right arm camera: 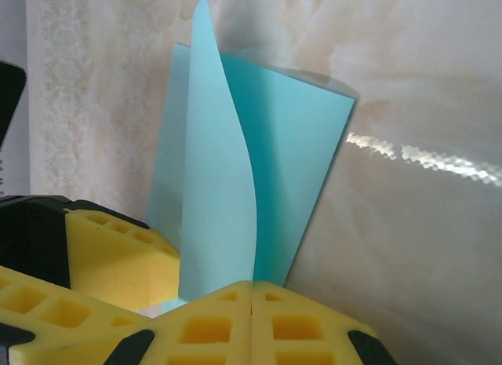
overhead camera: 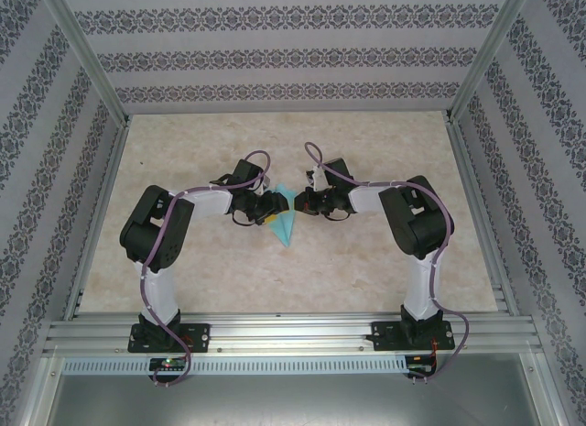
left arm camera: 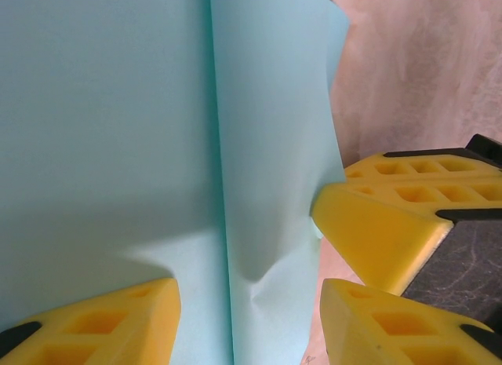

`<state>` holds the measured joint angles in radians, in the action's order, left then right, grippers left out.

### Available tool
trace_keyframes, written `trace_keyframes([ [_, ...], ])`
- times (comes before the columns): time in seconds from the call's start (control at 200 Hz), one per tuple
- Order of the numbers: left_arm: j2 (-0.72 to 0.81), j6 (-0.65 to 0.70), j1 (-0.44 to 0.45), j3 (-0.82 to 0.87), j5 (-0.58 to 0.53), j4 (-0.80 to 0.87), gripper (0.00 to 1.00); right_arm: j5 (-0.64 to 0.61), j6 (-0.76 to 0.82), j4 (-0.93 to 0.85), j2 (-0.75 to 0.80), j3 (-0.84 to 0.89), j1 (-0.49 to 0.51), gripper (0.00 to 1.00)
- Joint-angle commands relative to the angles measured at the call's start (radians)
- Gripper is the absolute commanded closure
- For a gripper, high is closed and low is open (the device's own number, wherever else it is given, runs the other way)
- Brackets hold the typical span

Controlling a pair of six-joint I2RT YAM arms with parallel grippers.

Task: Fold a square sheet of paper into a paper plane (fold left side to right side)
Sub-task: Fourth fold the wing at the center of the table.

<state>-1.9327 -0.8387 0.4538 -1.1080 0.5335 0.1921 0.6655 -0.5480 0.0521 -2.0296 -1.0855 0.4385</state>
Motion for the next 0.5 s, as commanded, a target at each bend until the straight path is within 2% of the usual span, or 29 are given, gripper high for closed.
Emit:
trace_keyframes([
  [0.0,-0.044,0.025,-0.003,0.025,-0.056,0.027,0.47,-0.017,0.027,-0.004,-0.024,-0.030,0.018,0.95],
  [0.495,-0.045,0.030,-0.003,0.021,-0.053,0.031,0.48,-0.051,0.054,-0.061,-0.043,-0.064,0.026,0.94],
])
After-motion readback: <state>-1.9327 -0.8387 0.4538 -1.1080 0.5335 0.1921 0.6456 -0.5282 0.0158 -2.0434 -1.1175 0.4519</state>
